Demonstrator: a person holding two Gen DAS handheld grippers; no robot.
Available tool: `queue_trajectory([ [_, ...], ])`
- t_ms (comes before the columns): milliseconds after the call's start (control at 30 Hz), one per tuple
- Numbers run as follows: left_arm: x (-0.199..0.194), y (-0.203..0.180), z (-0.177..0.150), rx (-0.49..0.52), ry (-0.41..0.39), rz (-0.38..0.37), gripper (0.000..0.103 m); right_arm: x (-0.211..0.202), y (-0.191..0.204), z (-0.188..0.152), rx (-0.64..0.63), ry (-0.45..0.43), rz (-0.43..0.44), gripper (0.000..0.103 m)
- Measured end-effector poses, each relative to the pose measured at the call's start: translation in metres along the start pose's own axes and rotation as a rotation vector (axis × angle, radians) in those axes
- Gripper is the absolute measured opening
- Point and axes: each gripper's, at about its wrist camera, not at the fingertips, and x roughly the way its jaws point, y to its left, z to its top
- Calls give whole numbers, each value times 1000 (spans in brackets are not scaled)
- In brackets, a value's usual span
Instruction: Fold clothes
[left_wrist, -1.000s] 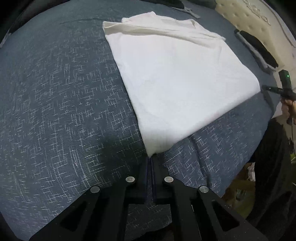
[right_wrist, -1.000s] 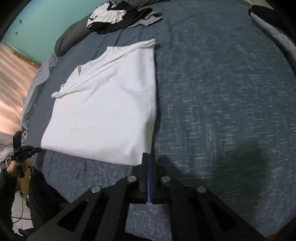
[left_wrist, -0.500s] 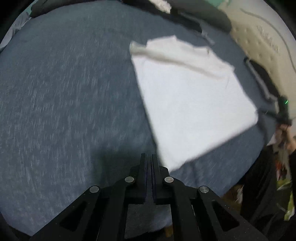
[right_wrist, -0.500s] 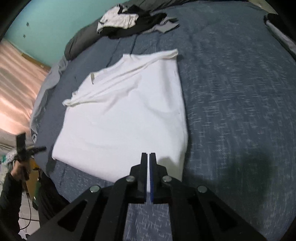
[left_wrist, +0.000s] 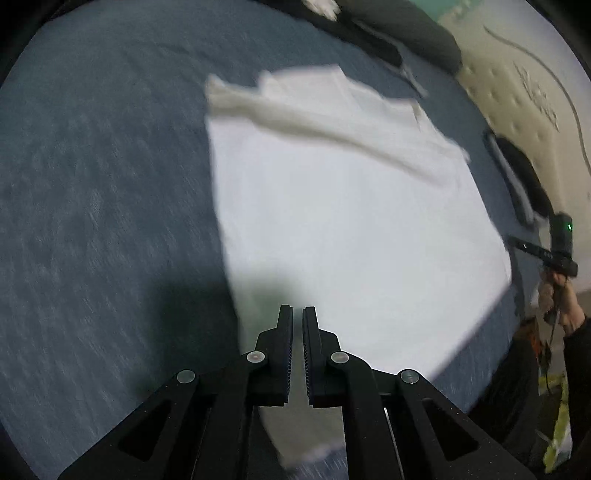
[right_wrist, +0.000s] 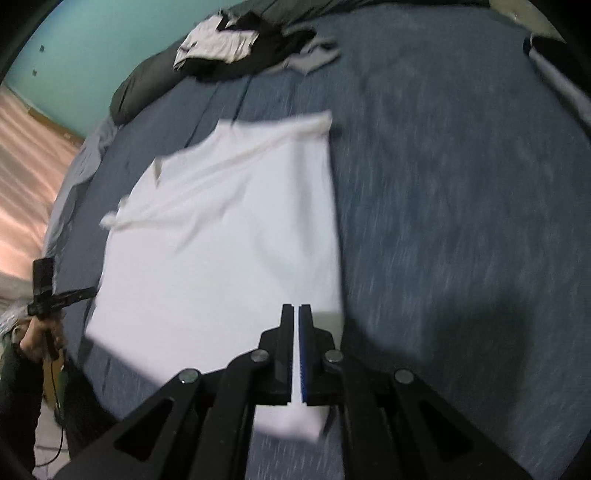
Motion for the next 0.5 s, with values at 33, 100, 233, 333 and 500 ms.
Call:
queue_trajectory([
  [33, -1, 5, 7, -8, -20, 11, 13, 2, 0, 9, -1, -8, -11, 6],
  [100, -1, 15, 23, -28, -60, 24, 15, 11, 0, 26, -15, -14, -47, 16],
  [233, 10, 26, 51, -38, -88, 72, 21, 29, -2, 57, -59, -19, -126, 26],
  [333, 15, 33, 62, -1, -102, 107, 21, 43, -3, 79, -92, -23, -185, 26],
  [500, 27, 28, 84, 45, -161, 141, 22, 70, -8, 103, -130, -7, -238, 26],
])
